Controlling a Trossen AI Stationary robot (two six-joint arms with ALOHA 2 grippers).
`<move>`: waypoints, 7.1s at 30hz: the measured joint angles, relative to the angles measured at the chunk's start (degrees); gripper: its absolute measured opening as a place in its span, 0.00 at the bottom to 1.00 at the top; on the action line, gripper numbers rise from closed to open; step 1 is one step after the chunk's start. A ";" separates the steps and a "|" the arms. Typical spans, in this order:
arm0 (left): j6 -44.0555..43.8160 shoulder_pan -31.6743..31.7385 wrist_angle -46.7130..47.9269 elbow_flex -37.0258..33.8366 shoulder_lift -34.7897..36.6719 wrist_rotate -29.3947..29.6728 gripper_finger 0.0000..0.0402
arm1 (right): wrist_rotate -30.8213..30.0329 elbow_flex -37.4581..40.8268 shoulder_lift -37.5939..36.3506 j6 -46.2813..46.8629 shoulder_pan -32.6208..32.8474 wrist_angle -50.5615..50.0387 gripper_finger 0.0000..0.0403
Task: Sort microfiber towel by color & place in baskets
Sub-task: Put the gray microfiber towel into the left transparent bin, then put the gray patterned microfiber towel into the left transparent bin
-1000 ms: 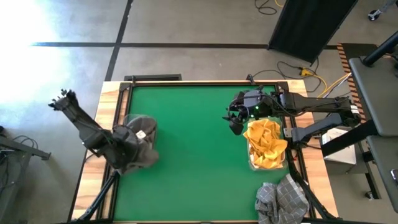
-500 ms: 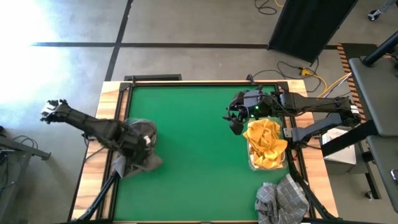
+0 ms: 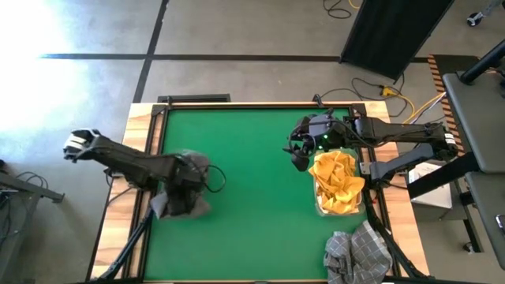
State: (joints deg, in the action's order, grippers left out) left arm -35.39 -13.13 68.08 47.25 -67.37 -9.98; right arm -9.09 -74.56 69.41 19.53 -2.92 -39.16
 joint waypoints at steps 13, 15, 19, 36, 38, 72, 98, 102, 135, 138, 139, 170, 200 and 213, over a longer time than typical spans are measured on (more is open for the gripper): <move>10.41 2.23 -5.96 -2.41 -20.96 -7.56 0.02 | 0.01 0.00 0.01 0.02 0.00 -1.09 0.51; 9.83 2.25 -5.74 -2.38 -23.01 -9.09 0.03 | 0.01 0.00 -0.01 0.65 0.04 -1.15 0.51; 7.66 2.19 -5.58 -2.54 -23.40 -9.70 0.08 | 0.05 0.00 0.00 2.57 0.04 -2.48 0.51; -0.38 2.32 -1.84 1.47 -3.85 -10.80 0.39 | 0.12 0.00 -0.01 -1.51 1.90 -3.58 0.51; 0.26 2.32 -1.06 3.85 -1.91 -10.74 0.40 | 0.12 0.00 -0.01 -1.51 1.90 -3.56 0.51; -5.38 0.52 -12.79 -9.28 0.17 -6.06 0.00 | 3.79 0.11 3.56 10.29 14.74 -9.64 0.51; -8.92 -0.81 -8.07 -8.17 10.37 -4.90 0.47 | 27.50 -0.11 17.04 90.12 53.33 -24.35 0.63; -10.23 -0.76 -8.01 -1.64 12.55 -4.91 0.56 | 27.22 -0.09 21.08 85.58 54.99 -23.66 0.76; -2.99 -2.27 -6.30 17.78 20.04 17.61 0.58 | 16.45 -0.78 28.10 52.10 43.53 -6.81 0.07; 0.67 -2.27 -6.15 17.43 21.06 20.90 0.58 | 8.14 -4.64 25.30 41.33 37.57 -3.15 0.07; 2.06 -2.25 -6.15 17.60 21.53 22.30 0.58 | 6.26 -5.71 24.50 37.44 35.39 -0.43 0.07; 13.02 2.11 -19.20 20.85 15.60 34.10 0.87 | -15.16 -26.99 37.58 8.26 6.14 39.10 0.06; 23.01 12.26 -43.69 21.43 8.13 2.09 0.48 | 14.14 -39.47 34.72 -5.46 5.90 32.78 0.11; 20.95 10.29 -16.77 39.16 11.50 19.68 0.02 | 10.59 -39.32 33.01 -5.22 5.59 19.68 0.46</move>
State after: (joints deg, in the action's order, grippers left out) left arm -14.44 -2.84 51.30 86.41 -55.87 9.70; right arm 1.50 -113.89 102.42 14.31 2.67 -19.47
